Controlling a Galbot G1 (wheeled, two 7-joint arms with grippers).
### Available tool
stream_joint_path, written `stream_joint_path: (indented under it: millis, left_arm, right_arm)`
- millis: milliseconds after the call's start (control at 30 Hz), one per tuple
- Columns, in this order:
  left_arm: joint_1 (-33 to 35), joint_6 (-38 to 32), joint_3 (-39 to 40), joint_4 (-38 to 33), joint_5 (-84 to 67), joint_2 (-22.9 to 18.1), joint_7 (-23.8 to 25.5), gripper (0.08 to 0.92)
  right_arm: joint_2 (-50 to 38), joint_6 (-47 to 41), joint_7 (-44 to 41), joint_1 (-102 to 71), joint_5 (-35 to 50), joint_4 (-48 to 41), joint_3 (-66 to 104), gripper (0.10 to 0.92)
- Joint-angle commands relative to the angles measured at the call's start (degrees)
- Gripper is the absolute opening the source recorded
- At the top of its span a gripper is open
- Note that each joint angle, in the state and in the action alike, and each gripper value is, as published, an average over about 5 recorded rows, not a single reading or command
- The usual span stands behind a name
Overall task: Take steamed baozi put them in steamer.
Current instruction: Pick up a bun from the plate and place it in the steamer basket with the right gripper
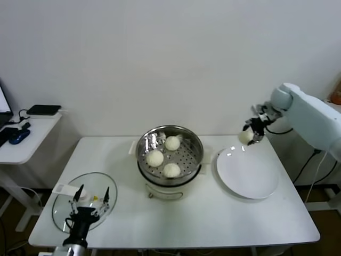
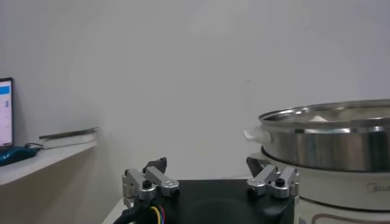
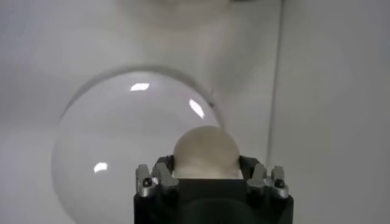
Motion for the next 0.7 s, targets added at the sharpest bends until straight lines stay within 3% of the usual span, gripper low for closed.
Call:
stream_joint_path:
  millis: [33, 700]
  left_arm:
    - [-0.14, -0.16, 0.4, 0.14, 0.33, -0.04, 0.0, 0.823]
    - [0.1, -0.88, 0.65, -1.23, -0.56, -0.7, 0.02, 0.823]
  right_arm:
    - [6.2, -8.71, 0.21, 18.14, 24.48, 8.86, -20.12, 0.696]
    - [18.94, -16.96, 5.35, 13.81, 32.85, 11.24, -23.63, 0.704]
